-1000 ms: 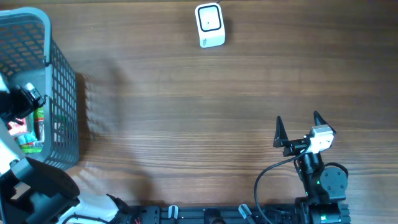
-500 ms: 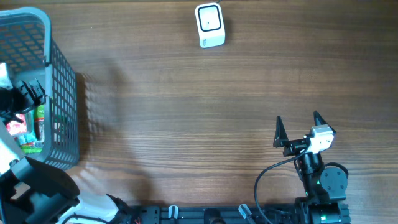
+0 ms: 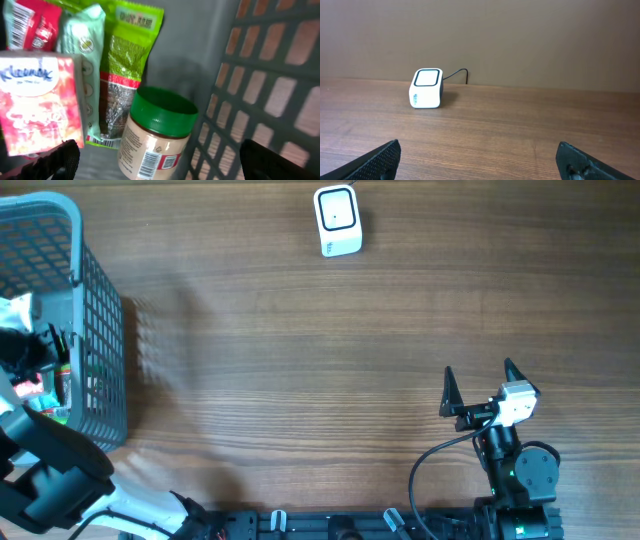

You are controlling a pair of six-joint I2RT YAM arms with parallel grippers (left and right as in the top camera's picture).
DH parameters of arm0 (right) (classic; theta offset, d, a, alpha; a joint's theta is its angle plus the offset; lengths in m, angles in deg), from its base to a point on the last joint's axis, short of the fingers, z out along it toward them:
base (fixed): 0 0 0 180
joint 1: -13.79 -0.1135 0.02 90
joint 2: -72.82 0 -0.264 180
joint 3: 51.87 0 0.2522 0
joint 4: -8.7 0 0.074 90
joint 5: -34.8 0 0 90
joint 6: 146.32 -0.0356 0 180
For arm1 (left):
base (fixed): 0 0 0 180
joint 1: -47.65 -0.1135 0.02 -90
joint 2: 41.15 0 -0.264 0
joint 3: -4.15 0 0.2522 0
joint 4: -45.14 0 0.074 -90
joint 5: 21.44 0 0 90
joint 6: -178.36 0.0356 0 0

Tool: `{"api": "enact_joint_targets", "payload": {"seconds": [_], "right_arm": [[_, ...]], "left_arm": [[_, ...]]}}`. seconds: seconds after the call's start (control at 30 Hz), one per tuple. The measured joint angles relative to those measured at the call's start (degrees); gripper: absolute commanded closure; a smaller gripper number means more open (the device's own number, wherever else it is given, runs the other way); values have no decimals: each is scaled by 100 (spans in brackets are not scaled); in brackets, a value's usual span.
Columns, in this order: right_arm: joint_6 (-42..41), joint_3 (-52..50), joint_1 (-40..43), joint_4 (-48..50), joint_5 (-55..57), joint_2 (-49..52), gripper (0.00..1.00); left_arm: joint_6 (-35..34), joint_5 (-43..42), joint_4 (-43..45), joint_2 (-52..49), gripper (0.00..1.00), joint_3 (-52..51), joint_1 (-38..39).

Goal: Scan the item barcode
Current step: 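Move the left gripper into the basket toward the green-lidded jar, then grasp the green-lidded jar with the left gripper and lift it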

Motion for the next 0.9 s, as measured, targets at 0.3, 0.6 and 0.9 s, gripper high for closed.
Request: {"api": "enact_joint_targets", "payload": {"seconds": [0.3, 0.6, 0.9], "right_arm": [[0, 0, 0, 0, 0, 0, 0], [0, 0, 0, 0, 0, 0, 1], [0, 0, 0, 0, 0, 0, 0]], "left_arm": [[343, 0, 396, -214, 0, -610, -28], [372, -2, 957, -321, 0, -1270, -28], [398, -669, 1222, -321, 14, -1355, -90]]}}
